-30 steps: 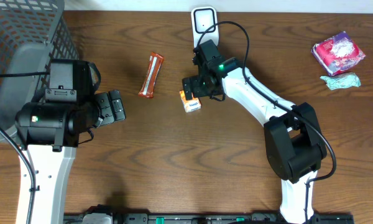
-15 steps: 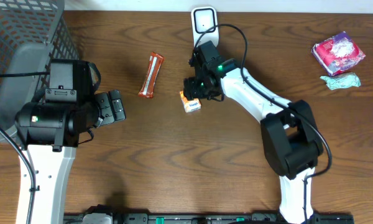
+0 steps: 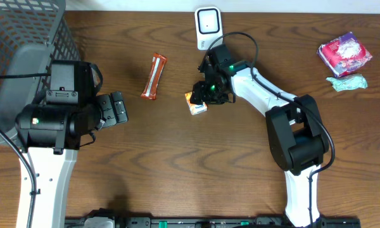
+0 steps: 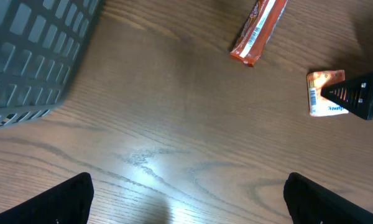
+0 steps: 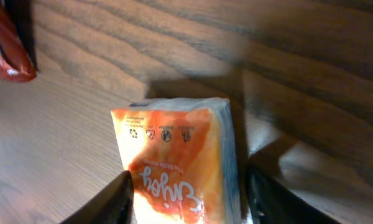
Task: Scan the item barcode
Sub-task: 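Lift the orange box and hold it against the scanner face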
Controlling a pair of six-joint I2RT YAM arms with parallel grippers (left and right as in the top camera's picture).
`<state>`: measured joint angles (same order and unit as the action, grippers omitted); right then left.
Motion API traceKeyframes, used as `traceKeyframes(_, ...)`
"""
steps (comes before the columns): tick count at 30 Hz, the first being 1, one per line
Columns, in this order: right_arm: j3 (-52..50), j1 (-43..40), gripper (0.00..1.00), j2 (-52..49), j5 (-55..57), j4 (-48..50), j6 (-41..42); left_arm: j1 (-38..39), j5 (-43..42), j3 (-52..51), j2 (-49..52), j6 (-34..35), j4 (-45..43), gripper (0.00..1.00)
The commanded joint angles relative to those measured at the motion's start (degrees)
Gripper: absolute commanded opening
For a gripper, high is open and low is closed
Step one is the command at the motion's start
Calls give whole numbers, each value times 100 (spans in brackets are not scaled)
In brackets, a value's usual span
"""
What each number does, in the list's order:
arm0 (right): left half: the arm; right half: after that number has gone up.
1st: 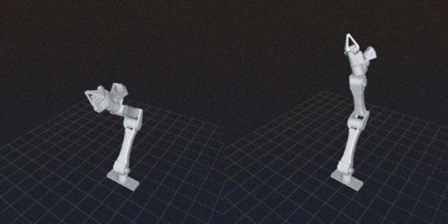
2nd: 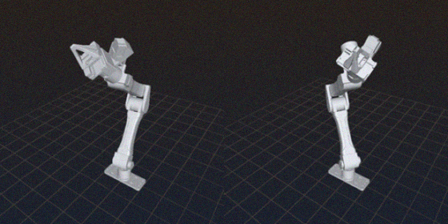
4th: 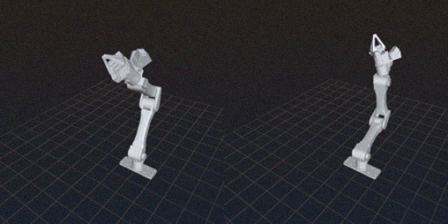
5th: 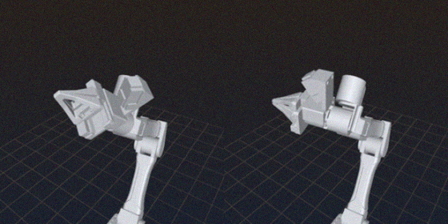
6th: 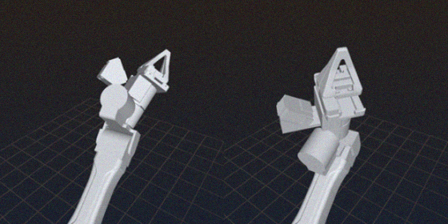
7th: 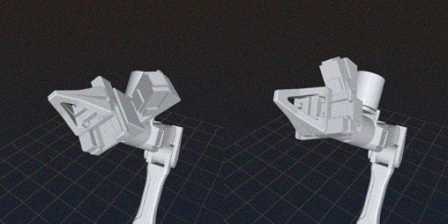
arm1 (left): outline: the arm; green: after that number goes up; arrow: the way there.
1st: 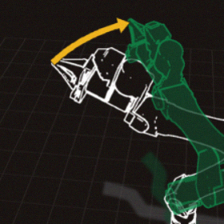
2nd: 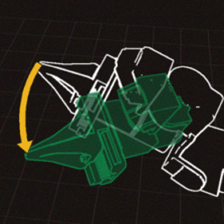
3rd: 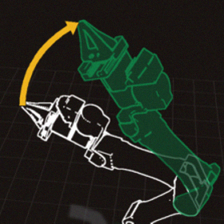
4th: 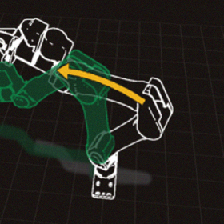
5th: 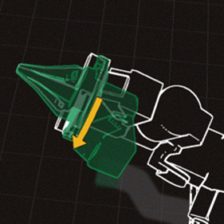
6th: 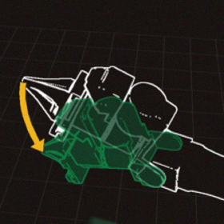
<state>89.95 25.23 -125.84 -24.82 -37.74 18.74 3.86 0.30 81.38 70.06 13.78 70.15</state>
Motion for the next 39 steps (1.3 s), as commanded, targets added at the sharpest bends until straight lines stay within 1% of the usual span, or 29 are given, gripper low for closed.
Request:
traceKeyframes(1, -345, 4, 44, -61, -247, 116, -35, -7, 13, 22, -9, 72, 11, 98)
traceKeyframes(2, -396, 4, 41, -61, -328, 175, -33, -7, 13, 22, -7, 72, 11, 98)
traceKeyframes(4, -485, -4, 30, -61, -428, 258, 0, -7, 13, 22, -9, 72, 11, 98)
traceKeyframes(7, -501, -13, 5, -61, -444, 251, 164, -7, 13, 22, -9, 72, 13, 98)
traceKeyframes(8, -501, -15, 1, -61, -463, 260, 256, -7, 13, 22, -9, 72, 11, 98)
traceKeyframes(10, -490, -37, 1, -59, -669, 345, 385, -7, 13, 22, -7, 72, 11, 97)
traceKeyframes(13, -487, -153, 1, -59, -1300, 647, 503, -7, 13, 22, -7, 72, 13, 98)
traceKeyframes(20, -487, -754, 1, -55, -2769, 1550, 1150, -7, 13, 22, -7, 72, 13, 98)
traceKeyframes(23, -487, -1008, 1, -52, -2977, 1937, 1493, -7, 13, 22, -9, 72, 13, 98)
traceKeyframes(27, -452, -1241, 1, -39, -2973, 2594, 1993, -7, 13, 22, -9, 72, 13, 98)
traceKeyframes(29, -378, -1298, 1, -39, -2946, 2907, 2111, -7, 13, 22, -7, 72, 13, 98)
traceKeyframes(31, -208, -1327, 1, -39, -2750, 3126, 2286, -7, 13, 22, -9, 72, 11, 98)
traceKeyframes(33, 42, -1325, 1, -39, -2269, 3152, 2299, -7, 13, 22, -9, 72, 13, 98)
traceKeyframes(36, 398, -1274, 1, -39, -1235, 3139, 2227, -7, 13, 22, -7, 72, 11, 98)
traceKeyframes(39, 828, -1169, 1, -39, 94, 2756, 2048, -7, 13, 22, -9, 72, 11, 98)
